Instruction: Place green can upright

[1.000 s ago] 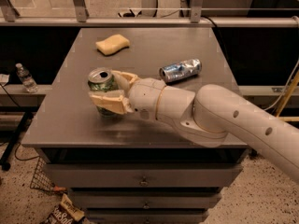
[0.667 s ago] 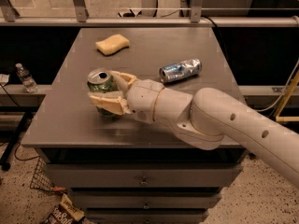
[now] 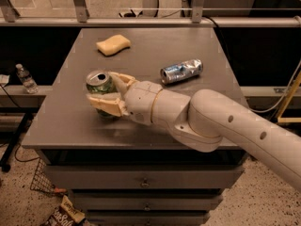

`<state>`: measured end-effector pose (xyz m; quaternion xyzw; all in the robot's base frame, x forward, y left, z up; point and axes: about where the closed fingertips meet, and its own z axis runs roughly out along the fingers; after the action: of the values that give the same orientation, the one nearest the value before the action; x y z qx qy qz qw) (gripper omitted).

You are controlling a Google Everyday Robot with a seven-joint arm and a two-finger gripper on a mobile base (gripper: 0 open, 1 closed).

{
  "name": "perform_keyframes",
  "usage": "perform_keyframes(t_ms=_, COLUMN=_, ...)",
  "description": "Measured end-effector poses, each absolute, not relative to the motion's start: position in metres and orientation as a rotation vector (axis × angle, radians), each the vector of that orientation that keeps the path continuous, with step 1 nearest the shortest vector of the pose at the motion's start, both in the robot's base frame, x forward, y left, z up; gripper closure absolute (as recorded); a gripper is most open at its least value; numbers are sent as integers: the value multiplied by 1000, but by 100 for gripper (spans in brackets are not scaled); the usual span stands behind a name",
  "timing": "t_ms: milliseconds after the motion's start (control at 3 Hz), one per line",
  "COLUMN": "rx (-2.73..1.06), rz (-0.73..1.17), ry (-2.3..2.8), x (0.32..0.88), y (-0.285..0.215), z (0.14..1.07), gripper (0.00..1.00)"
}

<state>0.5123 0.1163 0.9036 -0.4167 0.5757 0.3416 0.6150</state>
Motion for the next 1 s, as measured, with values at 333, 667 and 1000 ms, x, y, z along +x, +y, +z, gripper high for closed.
perform_keyframes(t_ms=333, rx=-963, rz=789, ry=1324, x=511, y=118, z=904, gripper=59)
perform_keyframes(t_ms=667, rx=-966, rz=790, ry=1322, x=511, y=120, z=905, gripper=35)
perform_keyframes(t_ms=1000, rx=-969, rz=792, ry=1320, x=510, y=122, z=906, gripper=12)
